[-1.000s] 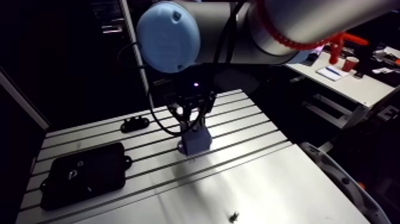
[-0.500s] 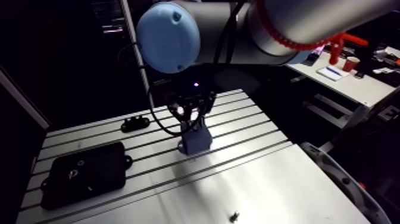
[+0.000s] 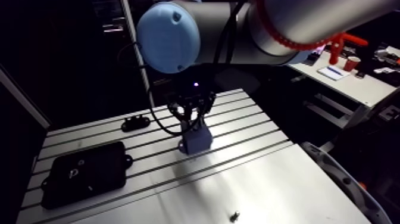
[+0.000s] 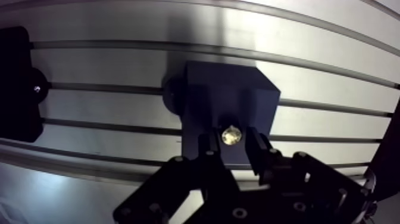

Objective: Pick up the M10 bolt and insert it into the hex recess until seated.

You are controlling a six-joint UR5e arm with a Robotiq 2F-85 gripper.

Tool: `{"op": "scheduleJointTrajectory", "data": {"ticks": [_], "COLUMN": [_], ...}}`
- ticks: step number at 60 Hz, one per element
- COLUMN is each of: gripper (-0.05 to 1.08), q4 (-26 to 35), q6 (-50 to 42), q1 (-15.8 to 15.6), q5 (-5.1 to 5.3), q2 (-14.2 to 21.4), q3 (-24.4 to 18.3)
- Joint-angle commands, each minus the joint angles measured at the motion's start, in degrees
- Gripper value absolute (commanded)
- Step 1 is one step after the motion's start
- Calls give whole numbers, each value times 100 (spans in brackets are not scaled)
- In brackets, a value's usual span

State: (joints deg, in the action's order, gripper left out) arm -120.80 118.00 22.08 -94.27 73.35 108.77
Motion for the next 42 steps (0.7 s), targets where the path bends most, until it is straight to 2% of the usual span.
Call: {"op": "scheduleJointTrajectory", "data": {"ticks": [1,10,42], "gripper": [61,61,62], "q4": [-1,-2,-10], "q6": [0,9,18], "q1": [-2,-2,7], "q5": [0,35,35], "q2": [-1,-10,-45], "q3": [-7,-9,-44]}}
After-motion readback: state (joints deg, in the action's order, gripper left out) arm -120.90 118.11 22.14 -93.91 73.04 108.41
